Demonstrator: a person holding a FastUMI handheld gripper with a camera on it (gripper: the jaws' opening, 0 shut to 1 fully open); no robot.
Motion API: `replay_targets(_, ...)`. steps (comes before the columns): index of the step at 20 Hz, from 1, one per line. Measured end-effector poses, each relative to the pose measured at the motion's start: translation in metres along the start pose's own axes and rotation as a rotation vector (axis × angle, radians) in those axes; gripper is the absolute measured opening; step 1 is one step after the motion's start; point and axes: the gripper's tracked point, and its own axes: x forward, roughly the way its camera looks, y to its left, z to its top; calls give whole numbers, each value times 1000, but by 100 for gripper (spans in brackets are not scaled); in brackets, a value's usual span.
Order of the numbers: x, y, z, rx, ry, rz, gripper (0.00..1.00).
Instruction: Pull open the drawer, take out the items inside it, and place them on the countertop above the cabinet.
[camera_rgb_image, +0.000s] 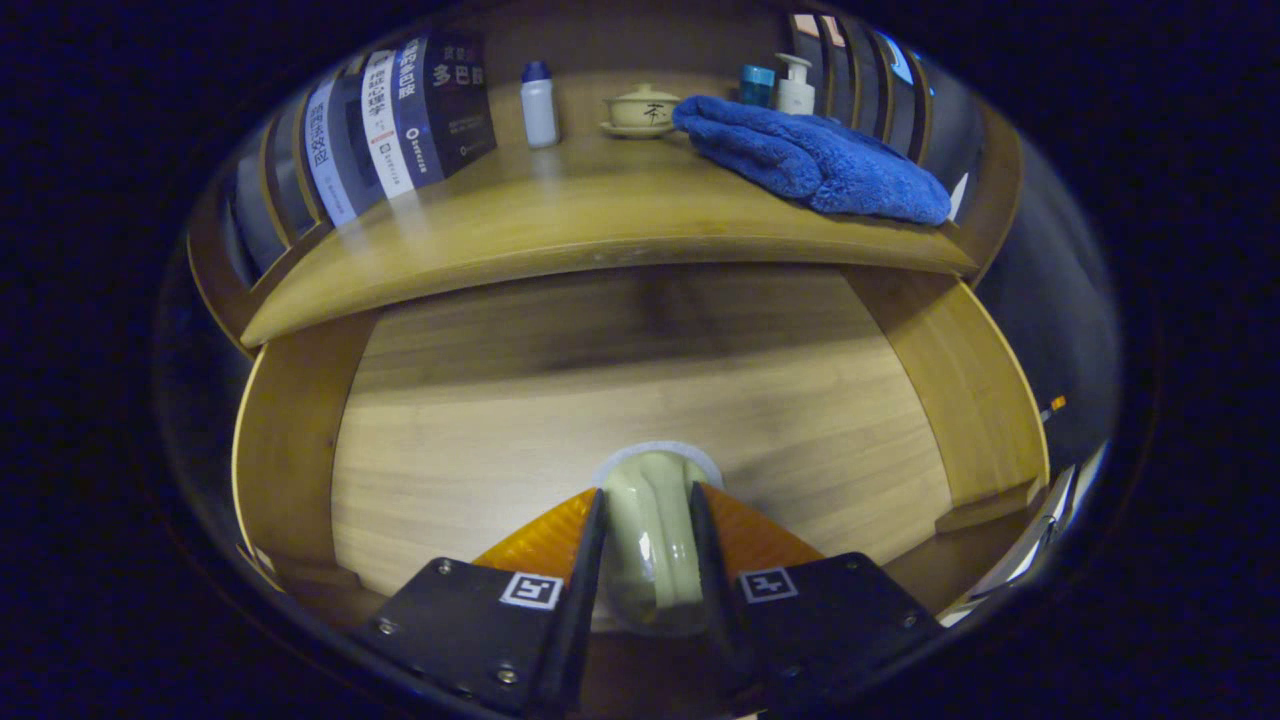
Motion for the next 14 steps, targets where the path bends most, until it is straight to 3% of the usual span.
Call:
replay_targets(4,1,-8,1,18,-21,-14,26)
replay_targets(6,-1,-11,3,11,-45,-31,26)
replay_targets(8,-5,-17,3,-44,-64,-76,13)
replay_targets(14,-35,-7,29,-40,-171,-57,12)
